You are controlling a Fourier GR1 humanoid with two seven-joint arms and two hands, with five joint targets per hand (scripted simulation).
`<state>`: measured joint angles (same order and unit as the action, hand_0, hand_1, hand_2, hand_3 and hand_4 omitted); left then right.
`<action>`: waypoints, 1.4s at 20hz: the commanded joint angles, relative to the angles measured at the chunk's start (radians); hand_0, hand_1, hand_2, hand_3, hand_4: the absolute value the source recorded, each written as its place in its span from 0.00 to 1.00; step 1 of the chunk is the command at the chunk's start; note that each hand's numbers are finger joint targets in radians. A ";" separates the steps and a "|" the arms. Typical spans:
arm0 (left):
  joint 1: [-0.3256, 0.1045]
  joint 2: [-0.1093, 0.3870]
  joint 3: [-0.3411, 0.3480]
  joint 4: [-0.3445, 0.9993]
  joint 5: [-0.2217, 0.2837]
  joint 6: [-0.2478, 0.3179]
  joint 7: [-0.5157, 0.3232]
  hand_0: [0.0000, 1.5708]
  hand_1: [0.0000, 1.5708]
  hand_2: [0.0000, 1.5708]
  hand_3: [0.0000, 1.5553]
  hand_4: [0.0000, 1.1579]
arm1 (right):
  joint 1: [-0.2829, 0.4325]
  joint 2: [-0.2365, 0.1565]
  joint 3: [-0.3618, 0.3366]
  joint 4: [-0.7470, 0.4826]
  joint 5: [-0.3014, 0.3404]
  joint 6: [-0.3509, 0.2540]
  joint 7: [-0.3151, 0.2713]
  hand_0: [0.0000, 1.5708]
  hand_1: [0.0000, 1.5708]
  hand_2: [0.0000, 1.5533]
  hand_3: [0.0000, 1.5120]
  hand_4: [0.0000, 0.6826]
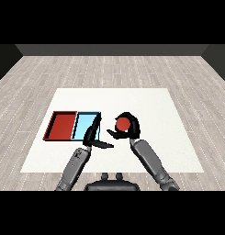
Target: Pick the red can and put it in the red box
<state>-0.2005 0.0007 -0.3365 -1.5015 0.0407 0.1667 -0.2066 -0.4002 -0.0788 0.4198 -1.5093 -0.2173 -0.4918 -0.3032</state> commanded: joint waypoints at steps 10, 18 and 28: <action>-0.055 -0.001 -0.030 0.142 0.087 0.023 -0.035 0.00 0.00 0.00 0.00 0.00 | 0.021 0.078 -0.053 0.009 0.092 0.100 -0.015 0.93 0.93 0.92 0.92 0.96; -0.095 -0.001 -0.106 0.218 0.149 0.067 -0.102 0.00 0.00 0.00 0.00 0.00 | 0.002 0.079 0.010 -0.020 0.053 0.054 0.011 0.93 0.93 0.93 0.92 0.98; -0.079 -0.001 -0.177 0.136 0.170 0.126 -0.035 0.00 0.00 0.00 0.00 0.00 | -0.024 0.079 0.046 -0.077 -0.004 0.037 0.040 0.96 0.96 0.93 0.94 0.96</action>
<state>-0.3111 0.0030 -0.5023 -1.3259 0.2272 0.2993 -0.2793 -0.4018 -0.0038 0.4727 -1.5356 -0.2141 -0.4652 -0.3206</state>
